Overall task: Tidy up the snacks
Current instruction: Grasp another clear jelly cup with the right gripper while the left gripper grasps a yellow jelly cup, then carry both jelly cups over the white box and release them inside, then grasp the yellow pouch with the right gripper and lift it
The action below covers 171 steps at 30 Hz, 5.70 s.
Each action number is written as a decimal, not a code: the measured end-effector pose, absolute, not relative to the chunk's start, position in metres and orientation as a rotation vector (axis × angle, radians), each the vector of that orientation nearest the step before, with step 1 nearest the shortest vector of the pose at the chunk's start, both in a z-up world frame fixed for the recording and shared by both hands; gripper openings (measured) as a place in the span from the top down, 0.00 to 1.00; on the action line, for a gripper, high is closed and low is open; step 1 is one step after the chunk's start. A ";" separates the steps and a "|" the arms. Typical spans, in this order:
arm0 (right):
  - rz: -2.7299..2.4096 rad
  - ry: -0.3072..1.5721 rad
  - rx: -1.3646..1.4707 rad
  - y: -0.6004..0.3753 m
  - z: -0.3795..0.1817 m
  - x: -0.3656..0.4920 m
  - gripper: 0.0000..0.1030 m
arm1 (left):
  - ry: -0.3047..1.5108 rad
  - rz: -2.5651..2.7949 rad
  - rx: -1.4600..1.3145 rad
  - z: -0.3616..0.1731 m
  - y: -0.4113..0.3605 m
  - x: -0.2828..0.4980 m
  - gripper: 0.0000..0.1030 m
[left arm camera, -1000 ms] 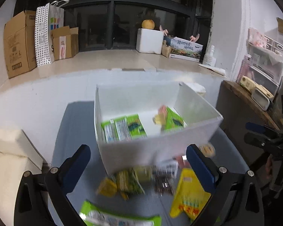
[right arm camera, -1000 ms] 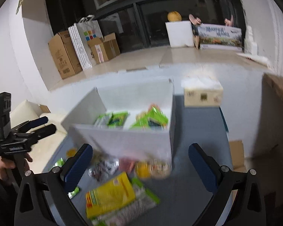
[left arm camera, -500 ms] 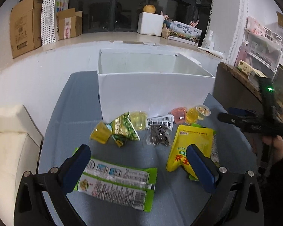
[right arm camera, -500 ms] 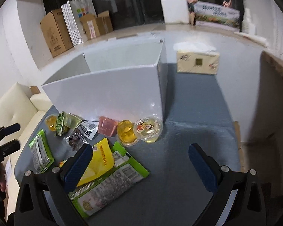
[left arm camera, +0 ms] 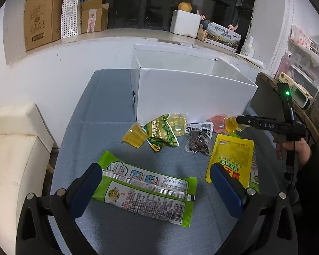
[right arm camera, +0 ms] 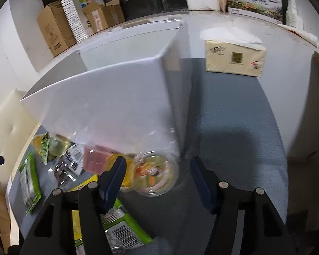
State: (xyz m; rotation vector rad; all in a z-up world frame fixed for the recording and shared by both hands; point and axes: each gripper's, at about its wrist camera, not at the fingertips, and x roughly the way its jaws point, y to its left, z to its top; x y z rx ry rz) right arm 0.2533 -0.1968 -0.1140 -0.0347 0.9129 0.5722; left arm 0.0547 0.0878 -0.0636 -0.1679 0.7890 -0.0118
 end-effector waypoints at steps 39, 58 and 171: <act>0.626 0.729 0.031 -0.222 -0.043 0.161 0.52 | 0.960 -0.185 0.033 -0.120 0.121 0.167 0.49; 0.740 0.648 -0.010 -0.182 -0.005 0.148 0.52 | 0.673 -0.229 -0.123 -0.009 0.096 0.115 0.63; 0.846 0.953 -0.079 -0.096 -0.063 0.137 0.99 | 0.879 -0.037 -0.331 -0.110 0.124 0.057 0.00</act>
